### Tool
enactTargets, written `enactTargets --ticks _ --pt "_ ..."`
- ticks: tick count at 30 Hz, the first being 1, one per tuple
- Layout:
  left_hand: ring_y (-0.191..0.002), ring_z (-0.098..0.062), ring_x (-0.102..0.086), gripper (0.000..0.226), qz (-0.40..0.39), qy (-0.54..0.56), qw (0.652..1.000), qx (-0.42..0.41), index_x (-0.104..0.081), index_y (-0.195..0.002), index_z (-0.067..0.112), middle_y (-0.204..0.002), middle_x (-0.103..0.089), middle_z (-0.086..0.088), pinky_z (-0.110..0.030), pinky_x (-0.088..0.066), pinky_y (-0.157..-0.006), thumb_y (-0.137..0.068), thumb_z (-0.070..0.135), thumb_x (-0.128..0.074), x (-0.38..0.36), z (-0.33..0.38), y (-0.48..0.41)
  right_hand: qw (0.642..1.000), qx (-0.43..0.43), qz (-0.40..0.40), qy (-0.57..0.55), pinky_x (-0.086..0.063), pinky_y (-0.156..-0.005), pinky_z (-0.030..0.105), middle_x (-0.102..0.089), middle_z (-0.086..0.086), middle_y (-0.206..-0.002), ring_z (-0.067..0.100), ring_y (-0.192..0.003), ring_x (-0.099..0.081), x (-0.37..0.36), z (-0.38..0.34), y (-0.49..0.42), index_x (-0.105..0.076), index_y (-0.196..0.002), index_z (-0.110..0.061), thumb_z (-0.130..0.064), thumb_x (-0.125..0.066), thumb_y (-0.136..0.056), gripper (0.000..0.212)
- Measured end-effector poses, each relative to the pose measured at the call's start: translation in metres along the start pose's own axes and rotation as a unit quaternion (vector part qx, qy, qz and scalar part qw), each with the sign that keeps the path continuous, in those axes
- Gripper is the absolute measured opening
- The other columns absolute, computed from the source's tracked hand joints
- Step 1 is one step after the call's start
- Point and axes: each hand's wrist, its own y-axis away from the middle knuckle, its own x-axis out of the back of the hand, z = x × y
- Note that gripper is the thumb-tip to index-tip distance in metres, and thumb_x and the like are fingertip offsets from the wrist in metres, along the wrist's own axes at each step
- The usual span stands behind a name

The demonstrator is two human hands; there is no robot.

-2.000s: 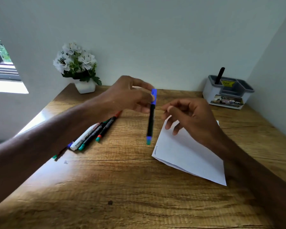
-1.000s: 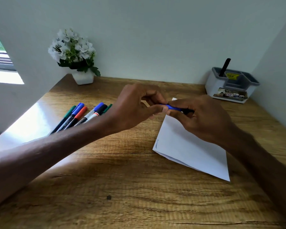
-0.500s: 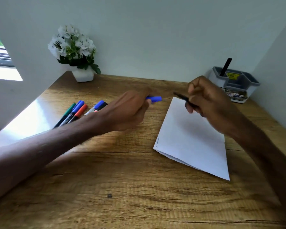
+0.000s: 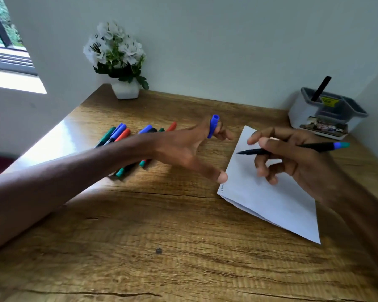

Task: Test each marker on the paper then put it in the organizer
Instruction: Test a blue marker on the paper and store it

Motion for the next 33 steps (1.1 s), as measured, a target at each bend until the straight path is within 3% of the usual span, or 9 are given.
enactTargets --ticks 7,11,15,17,21,25,28,31,33 --pt "-0.135 0.004 -0.034 0.100 -0.023 -0.045 0.999 -0.001 -0.031 -0.146 0.032 -0.145 -0.037 0.023 -0.010 -0.027 -0.112 -0.067 0.054 -0.089 -0.013 -0.004 -0.004 0.998 -0.051 -0.016 0.028 -0.065 -0.066 0.035 -0.079 0.019 -0.089 0.034 -0.082 -0.078 -0.013 0.004 0.009 -0.078 -0.102 -0.005 -0.026 -0.064 -0.085 0.030" --pt "-0.117 0.010 -0.035 0.098 -0.021 -0.073 0.997 0.011 -0.033 -0.145 0.025 -0.127 -0.039 0.032 0.010 -0.024 -0.089 -0.068 0.054 -0.087 -0.015 0.000 -0.005 0.999 -0.025 -0.020 0.042 -0.065 -0.074 0.037 -0.080 0.016 -0.093 0.030 -0.086 -0.079 -0.015 0.010 0.011 -0.077 -0.109 -0.004 -0.009 -0.073 -0.083 0.027" --pt "-0.123 0.004 -0.036 0.098 -0.009 -0.084 0.996 0.006 -0.035 -0.143 0.029 -0.129 -0.040 0.031 -0.003 -0.025 -0.096 -0.066 0.061 -0.085 -0.019 0.002 -0.005 0.996 0.040 -0.009 0.078 -0.062 -0.057 0.035 -0.074 0.020 -0.073 0.033 -0.060 -0.070 -0.022 0.020 0.007 -0.076 -0.095 0.004 0.007 -0.071 -0.086 0.011" --pt "-0.118 0.009 -0.031 0.098 -0.013 -0.084 0.996 0.008 -0.034 -0.145 0.030 -0.125 -0.036 0.036 0.000 -0.021 -0.093 -0.067 0.061 -0.084 -0.020 0.002 -0.005 0.994 0.065 0.001 0.088 -0.053 -0.045 0.033 -0.066 0.016 -0.061 0.032 -0.048 -0.058 -0.025 0.026 0.004 -0.074 -0.085 0.006 0.015 -0.067 -0.087 0.012" --pt "-0.109 0.012 -0.028 0.100 -0.025 -0.079 0.996 0.015 -0.030 -0.147 0.031 -0.117 -0.026 0.045 0.000 -0.018 -0.091 -0.068 0.060 -0.083 -0.019 0.000 -0.007 0.989 0.093 0.003 0.111 -0.039 -0.038 0.023 -0.058 0.003 -0.051 0.020 -0.035 -0.047 -0.029 0.031 0.003 -0.071 -0.075 0.004 0.006 -0.062 -0.077 0.009" --pt "-0.098 0.038 -0.027 0.099 -0.037 -0.067 0.997 0.024 -0.029 -0.146 0.029 -0.115 -0.027 0.047 0.008 -0.017 -0.087 -0.068 0.059 -0.082 -0.017 0.000 -0.007 0.984 0.113 -0.001 0.138 -0.039 -0.040 0.020 -0.061 -0.007 -0.053 0.011 -0.036 -0.049 -0.029 0.032 0.003 -0.072 -0.074 0.002 0.002 -0.063 -0.077 0.009" --pt "-0.116 0.011 -0.034 0.103 -0.028 -0.072 0.997 0.018 -0.033 -0.147 0.029 -0.125 -0.033 0.037 0.001 -0.017 -0.094 -0.061 0.066 -0.078 -0.018 0.002 -0.005 0.981 0.123 -0.005 0.153 -0.041 -0.046 0.012 -0.063 -0.012 -0.057 0.006 -0.043 -0.055 -0.029 0.032 0.002 -0.073 -0.074 0.003 0.002 -0.064 -0.076 0.008" --pt "-0.114 0.011 -0.034 0.104 -0.026 -0.077 0.996 0.021 -0.033 -0.146 0.028 -0.120 -0.030 0.046 -0.003 -0.021 -0.097 -0.061 0.066 -0.079 -0.019 0.002 -0.005 0.974 0.136 -0.006 0.180 -0.042 -0.052 0.007 -0.067 -0.012 -0.062 0.002 -0.052 -0.061 -0.031 0.032 0.001 -0.073 -0.073 0.003 0.003 -0.065 -0.074 0.008" --pt "-0.112 0.022 -0.035 0.104 -0.021 -0.077 0.997 0.022 -0.034 -0.145 0.028 -0.118 -0.031 0.047 -0.007 -0.022 -0.099 -0.060 0.068 -0.079 -0.019 0.003 -0.005 0.971 0.142 -0.005 0.194 -0.042 -0.053 0.007 -0.070 -0.004 -0.066 0.003 -0.055 -0.063 -0.032 0.032 0.001 -0.074 -0.072 0.003 0.003 -0.066 -0.074 0.008"
